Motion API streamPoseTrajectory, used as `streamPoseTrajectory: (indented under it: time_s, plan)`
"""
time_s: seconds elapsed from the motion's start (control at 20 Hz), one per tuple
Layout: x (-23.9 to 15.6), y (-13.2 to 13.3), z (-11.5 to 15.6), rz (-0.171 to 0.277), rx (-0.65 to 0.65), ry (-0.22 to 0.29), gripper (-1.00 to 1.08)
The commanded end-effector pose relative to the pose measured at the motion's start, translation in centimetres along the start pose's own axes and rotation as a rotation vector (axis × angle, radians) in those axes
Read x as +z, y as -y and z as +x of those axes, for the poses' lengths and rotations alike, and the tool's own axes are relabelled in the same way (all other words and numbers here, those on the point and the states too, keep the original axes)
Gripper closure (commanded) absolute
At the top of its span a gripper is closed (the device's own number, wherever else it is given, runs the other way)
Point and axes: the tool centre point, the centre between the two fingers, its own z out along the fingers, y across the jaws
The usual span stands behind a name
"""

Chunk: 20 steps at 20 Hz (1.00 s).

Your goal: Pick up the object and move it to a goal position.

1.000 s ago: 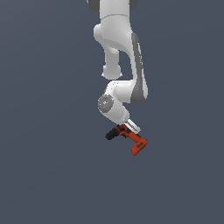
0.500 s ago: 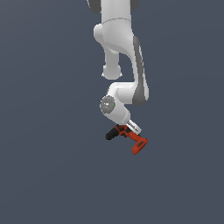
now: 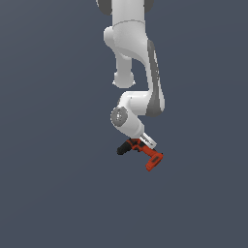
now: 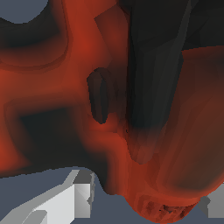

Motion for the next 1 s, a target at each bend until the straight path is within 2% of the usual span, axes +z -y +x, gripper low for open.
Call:
streamPoseTrajectory:
  time_s: [0.0, 0.4, 0.95]
  plan:
    - [-0.6, -0.1, 0.6, 0.002, 0.002, -0.003, 1.08]
    - [-4.1, -0.9, 3.9, 0.0, 0.004, -0.004, 1.08]
    - [-11.2, -2.1, 10.5, -0.002, 0.006, -0.004, 1.08]
